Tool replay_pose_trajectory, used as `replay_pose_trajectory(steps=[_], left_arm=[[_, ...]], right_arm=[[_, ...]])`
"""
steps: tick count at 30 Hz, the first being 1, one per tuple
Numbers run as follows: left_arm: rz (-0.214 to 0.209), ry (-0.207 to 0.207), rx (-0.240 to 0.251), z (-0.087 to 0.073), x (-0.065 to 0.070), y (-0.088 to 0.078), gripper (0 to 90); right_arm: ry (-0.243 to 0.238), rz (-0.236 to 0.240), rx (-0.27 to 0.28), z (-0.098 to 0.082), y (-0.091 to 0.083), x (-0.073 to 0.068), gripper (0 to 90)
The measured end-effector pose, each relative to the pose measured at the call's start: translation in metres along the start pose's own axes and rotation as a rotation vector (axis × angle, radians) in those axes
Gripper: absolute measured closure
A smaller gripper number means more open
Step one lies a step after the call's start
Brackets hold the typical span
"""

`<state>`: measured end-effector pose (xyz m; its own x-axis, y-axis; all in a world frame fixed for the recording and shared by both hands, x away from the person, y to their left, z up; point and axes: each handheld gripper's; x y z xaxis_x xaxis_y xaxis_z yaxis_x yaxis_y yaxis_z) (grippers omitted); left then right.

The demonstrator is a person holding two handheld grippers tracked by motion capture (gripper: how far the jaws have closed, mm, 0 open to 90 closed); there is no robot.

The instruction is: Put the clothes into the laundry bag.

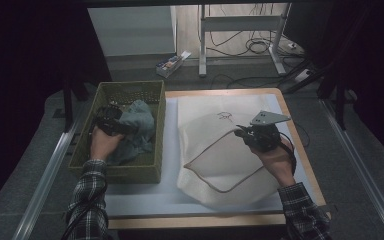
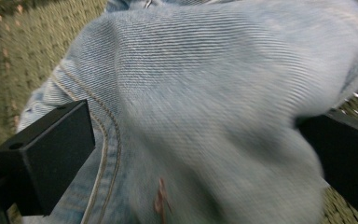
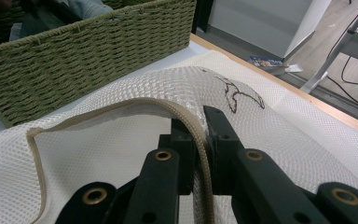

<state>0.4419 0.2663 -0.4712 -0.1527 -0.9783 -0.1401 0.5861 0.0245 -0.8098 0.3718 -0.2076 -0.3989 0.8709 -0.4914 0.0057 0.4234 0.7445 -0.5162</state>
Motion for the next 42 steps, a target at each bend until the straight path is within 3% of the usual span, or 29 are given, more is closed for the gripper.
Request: replay_pose_trajectory(steps=[6,8,14,20,22,24,26,28,29,33,34,36,37,39,42], left_arm=[[-0.033,0.007,-0.063,0.009,-0.002,0.014,0.0],[-0.062,0.000,-0.084,0.011,-0.004,0.020,0.0],[-0.108,0.073,-0.140,0.016,0.009,0.031,0.0],[-0.222,0.142,-0.176,0.018,0.029,0.034,0.0],[-0.202,0.168,-0.185,0.017,0.033,0.035,0.0],[-0.188,0.159,-0.190,0.017,0.031,0.037,0.0],[-0.136,0.166,-0.203,0.016,0.029,0.040,0.0],[-0.050,0.184,-0.237,0.016,0.027,0.044,0.0],[-0.040,0.173,-0.245,0.016,0.025,0.046,0.0],[-0.037,0.147,-0.267,0.017,0.023,0.050,0.0],[-0.042,0.176,-0.309,0.019,0.030,0.053,0.0],[-0.042,0.192,-0.329,0.020,0.034,0.054,0.0],[-0.029,0.246,-0.358,0.020,0.043,0.054,0.0],[-0.034,0.232,-0.359,0.020,0.041,0.053,0.5],[-0.022,0.198,-0.354,0.021,0.036,0.051,10.1]], right_arm=[[-0.001,0.004,0.001,0.000,0.000,0.000,82.1],[-0.002,0.007,0.002,0.000,0.000,0.000,82.1],[-0.003,0.011,0.004,0.001,0.000,0.001,82.1],[-0.003,0.015,0.003,0.001,0.001,0.001,82.1],[-0.003,0.018,0.003,0.001,0.002,0.000,82.1],[-0.004,0.017,0.001,0.001,0.003,0.000,82.1],[-0.005,0.018,0.001,0.001,0.003,-0.001,82.1],[-0.005,0.018,0.002,0.001,0.002,-0.001,82.0],[-0.006,0.017,0.002,0.001,0.002,0.000,82.0],[-0.003,0.017,0.007,0.001,0.000,0.000,82.0],[-0.002,0.016,0.009,0.001,-0.001,0.001,82.0],[-0.001,0.017,0.009,0.001,-0.001,0.001,82.0],[-0.001,0.018,0.009,0.001,-0.001,0.001,82.0],[-0.001,0.018,0.008,0.001,0.000,0.001,82.0],[-0.006,0.017,0.005,0.001,0.000,0.000,81.9]])
Point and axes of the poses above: each handheld gripper's, and its own axes: y roughly forward along the jaws, z roughly out of its top, x roughly to its right, and after that the axes turned 13 degrees about z, right-handed
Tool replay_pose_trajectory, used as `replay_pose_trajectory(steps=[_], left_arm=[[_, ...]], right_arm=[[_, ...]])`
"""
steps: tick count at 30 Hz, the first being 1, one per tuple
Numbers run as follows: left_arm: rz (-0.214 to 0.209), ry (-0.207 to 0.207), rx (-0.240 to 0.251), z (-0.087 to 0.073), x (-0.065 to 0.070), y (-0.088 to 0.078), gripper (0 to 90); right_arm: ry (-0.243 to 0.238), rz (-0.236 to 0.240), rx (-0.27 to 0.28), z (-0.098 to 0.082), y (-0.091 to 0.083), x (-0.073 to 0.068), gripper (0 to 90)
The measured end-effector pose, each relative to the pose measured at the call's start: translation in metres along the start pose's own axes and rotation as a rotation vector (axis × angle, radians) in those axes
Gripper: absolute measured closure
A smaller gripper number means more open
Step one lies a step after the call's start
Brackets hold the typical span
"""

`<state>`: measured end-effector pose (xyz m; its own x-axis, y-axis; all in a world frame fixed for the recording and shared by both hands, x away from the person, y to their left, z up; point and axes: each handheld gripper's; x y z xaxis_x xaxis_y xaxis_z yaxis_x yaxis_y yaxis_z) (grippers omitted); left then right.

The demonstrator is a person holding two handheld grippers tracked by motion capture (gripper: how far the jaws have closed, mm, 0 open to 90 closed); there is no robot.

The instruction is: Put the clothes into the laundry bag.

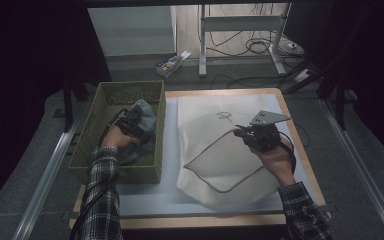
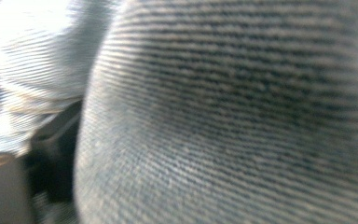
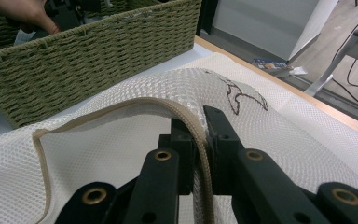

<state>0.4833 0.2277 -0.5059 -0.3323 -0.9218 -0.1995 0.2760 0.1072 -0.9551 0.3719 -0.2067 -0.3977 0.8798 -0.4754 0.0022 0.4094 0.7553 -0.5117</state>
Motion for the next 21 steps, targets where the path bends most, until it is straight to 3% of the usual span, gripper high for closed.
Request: replay_pose_trajectory(steps=[2,5,8,13,21], left_arm=[[0.008,-0.018,0.000,0.000,-0.002,-0.002,20.6],[0.037,-0.027,0.002,-0.002,-0.005,-0.005,43.9],[0.052,-0.034,0.010,-0.004,-0.009,-0.007,59.1],[0.043,-0.036,0.032,-0.007,-0.012,-0.008,66.6],[0.020,-0.063,0.057,-0.010,-0.017,-0.010,67.8]], right_arm=[[0.000,0.001,0.003,0.000,0.000,0.000,81.9],[0.001,0.000,0.005,0.000,-0.002,0.000,81.9],[0.002,0.000,0.007,0.000,-0.002,0.000,82.0],[0.003,0.000,0.007,0.000,-0.002,0.000,82.0],[0.006,-0.001,0.007,0.000,-0.003,0.001,81.9]])
Point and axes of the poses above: each handheld gripper's, and its own axes: y roughly forward along the jaws, z roughly out of its top, x roughly to its right, and after that the axes turned 13 degrees about z, right-handed
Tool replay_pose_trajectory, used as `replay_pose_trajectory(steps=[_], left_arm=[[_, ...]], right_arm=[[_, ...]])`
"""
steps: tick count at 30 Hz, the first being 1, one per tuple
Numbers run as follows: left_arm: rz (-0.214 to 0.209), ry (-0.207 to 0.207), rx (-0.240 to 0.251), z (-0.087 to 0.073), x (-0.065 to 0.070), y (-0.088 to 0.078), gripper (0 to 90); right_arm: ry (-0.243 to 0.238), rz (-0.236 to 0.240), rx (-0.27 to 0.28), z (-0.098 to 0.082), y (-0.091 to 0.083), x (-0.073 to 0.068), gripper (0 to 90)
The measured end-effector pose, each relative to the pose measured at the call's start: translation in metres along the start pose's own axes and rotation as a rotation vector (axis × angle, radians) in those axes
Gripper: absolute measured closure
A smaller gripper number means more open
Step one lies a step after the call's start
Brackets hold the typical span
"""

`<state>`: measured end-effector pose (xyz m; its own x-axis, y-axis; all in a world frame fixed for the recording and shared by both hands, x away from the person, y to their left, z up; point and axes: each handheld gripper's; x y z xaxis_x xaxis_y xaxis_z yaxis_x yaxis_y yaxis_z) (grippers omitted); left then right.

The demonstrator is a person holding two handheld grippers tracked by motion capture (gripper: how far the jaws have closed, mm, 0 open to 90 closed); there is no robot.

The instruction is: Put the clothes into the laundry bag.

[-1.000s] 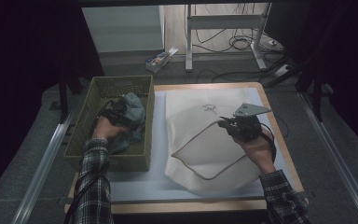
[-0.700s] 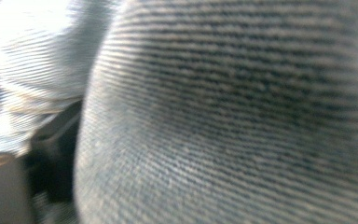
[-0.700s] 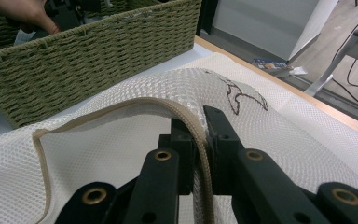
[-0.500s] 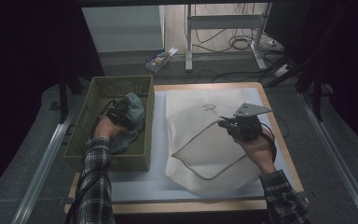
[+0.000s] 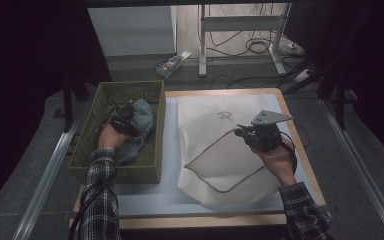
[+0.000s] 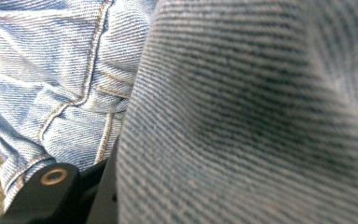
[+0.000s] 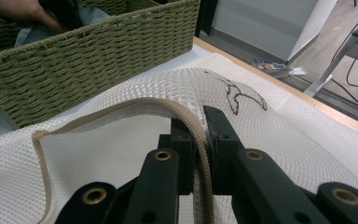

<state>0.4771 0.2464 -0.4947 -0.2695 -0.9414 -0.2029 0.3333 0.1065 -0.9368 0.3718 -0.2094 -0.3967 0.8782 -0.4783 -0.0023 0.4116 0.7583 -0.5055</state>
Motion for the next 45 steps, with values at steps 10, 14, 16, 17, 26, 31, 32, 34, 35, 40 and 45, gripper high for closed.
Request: replay_pose_trajectory(steps=[10,14,16,17,26,31,32,34,35,40,45], left_arm=[[0.009,-0.004,0.040,-0.001,-0.004,-0.009,68.0],[0.007,-0.036,0.097,-0.005,-0.010,-0.018,68.0],[0.008,-0.057,0.127,-0.009,-0.015,-0.023,68.0],[0.002,-0.065,0.141,-0.010,-0.017,-0.025,68.0],[-0.027,-0.177,0.296,-0.026,-0.035,-0.040,68.1],[-0.069,-0.232,0.391,-0.032,-0.039,-0.049,68.0],[-0.088,-0.247,0.418,-0.034,-0.039,-0.051,68.0],[-0.110,-0.266,0.444,-0.036,-0.041,-0.053,68.0],[-0.114,-0.273,0.456,-0.037,-0.041,-0.054,68.0],[-0.130,-0.307,0.516,-0.045,-0.044,-0.060,68.0],[-0.156,-0.343,0.575,-0.053,-0.047,-0.066,67.9]], right_arm=[[0.004,0.000,0.000,-0.001,0.000,0.001,81.9],[0.006,-0.001,0.000,-0.001,0.000,0.002,81.9],[0.007,-0.001,0.000,-0.001,0.000,0.002,81.9],[0.009,-0.002,0.001,-0.001,0.000,0.001,81.9],[0.006,-0.004,0.001,0.000,0.000,0.001,81.9],[0.008,-0.004,-0.001,-0.001,0.001,0.001,81.9],[0.009,-0.004,0.000,-0.001,0.001,0.001,81.9],[0.008,-0.005,0.002,-0.001,0.001,0.001,81.9],[0.008,-0.005,0.002,-0.001,0.000,0.001,81.9],[0.008,-0.006,0.003,-0.001,0.000,0.002,81.9],[0.008,-0.006,0.003,-0.001,0.000,0.001,82.0]])
Point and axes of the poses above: each handheld gripper's, and its own axes: y roughly forward along the jaws, z roughly out of its top, x roughly to its right, and after that the axes turned 13 degrees about z, right-handed
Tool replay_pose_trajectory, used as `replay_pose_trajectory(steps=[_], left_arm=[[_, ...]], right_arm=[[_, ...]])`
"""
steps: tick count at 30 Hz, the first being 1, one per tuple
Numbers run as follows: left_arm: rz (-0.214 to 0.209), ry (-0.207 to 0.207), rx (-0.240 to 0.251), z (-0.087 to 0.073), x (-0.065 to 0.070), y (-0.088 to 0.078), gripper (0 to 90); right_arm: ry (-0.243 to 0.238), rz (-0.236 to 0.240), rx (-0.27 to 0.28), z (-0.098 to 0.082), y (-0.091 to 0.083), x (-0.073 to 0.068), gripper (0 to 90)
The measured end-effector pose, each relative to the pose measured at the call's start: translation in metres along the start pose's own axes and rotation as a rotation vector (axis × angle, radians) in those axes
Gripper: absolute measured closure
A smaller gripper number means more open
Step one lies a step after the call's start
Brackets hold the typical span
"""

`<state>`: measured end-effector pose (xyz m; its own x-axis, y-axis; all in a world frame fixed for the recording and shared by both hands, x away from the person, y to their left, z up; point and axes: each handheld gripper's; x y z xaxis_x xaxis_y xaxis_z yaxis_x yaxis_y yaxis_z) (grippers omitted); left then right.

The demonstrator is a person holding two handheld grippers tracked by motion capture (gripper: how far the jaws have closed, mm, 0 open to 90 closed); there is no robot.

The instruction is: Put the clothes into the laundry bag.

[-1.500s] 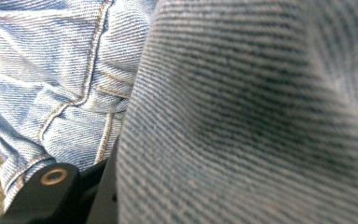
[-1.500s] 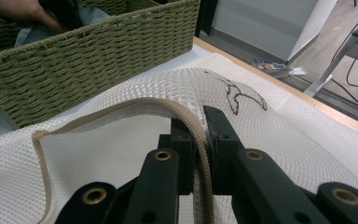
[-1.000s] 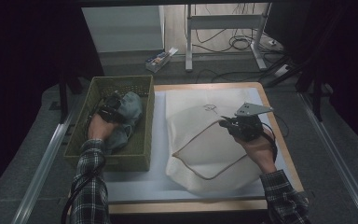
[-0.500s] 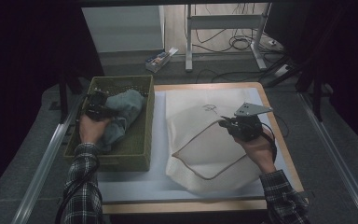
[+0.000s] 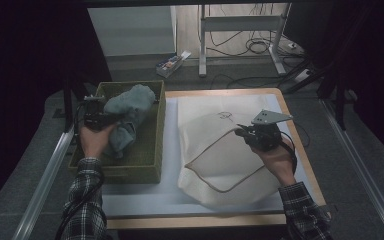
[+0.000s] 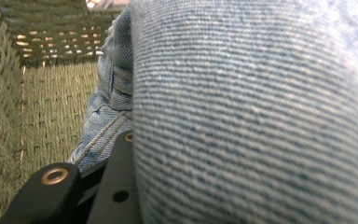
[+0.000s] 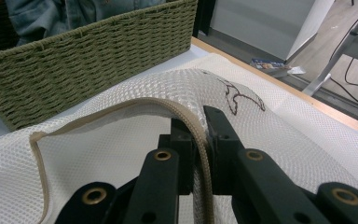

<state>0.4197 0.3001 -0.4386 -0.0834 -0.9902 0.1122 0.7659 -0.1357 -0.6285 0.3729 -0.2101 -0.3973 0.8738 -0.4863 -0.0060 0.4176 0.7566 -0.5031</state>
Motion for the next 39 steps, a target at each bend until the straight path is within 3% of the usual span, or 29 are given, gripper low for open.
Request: replay_pose_trajectory(steps=[13,25,39], left_arm=[[-0.027,-0.010,0.134,0.001,0.005,-0.028,67.8],[-0.053,0.008,0.246,0.001,0.014,-0.056,67.8],[-0.072,0.027,0.315,-0.002,0.021,-0.076,67.7]], right_arm=[[0.001,-0.002,0.002,0.000,0.000,0.000,81.9],[0.001,-0.002,0.003,0.000,-0.001,0.000,81.9],[0.004,-0.005,0.008,0.000,-0.002,0.000,81.9]])
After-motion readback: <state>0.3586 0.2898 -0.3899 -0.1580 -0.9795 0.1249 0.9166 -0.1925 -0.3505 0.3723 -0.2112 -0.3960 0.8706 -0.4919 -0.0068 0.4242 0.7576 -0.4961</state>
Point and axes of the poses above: each handheld gripper's, and its own axes: y roughly forward along the jaws, z roughly out of its top, x roughly to its right, and after that the axes turned 13 degrees about z, right-handed
